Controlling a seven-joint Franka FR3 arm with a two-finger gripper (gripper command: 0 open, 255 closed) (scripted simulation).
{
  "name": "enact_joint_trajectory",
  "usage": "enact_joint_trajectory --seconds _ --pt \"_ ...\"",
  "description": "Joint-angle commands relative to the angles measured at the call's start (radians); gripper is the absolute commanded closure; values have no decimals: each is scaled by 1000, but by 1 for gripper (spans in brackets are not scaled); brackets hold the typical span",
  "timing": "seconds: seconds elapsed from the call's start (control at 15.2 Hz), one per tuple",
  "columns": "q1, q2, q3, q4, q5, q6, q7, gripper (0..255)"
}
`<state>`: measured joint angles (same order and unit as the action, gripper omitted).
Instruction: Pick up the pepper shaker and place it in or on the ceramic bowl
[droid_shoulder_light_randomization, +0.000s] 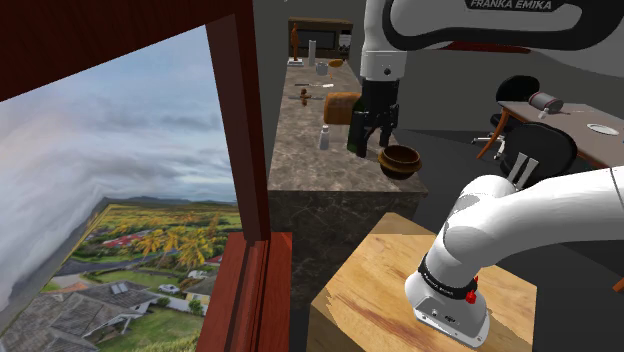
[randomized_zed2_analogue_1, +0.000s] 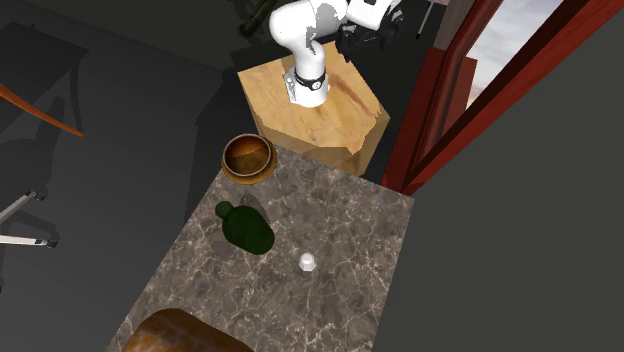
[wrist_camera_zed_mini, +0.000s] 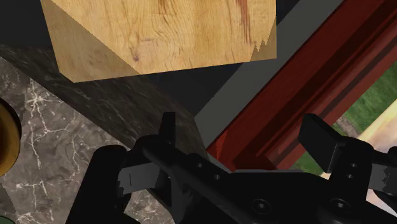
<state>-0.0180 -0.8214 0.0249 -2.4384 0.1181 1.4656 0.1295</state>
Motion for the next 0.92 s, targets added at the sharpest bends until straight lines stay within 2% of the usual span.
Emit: enact_joint_trajectory --seconds 0.0,0.4,0.86 --pt "0 0 0 0 0 0 0 0" --pt "-40 175 -59 37 -52 152 -59 0" --pt "-76 400 -126 135 -83 300 -121 0"
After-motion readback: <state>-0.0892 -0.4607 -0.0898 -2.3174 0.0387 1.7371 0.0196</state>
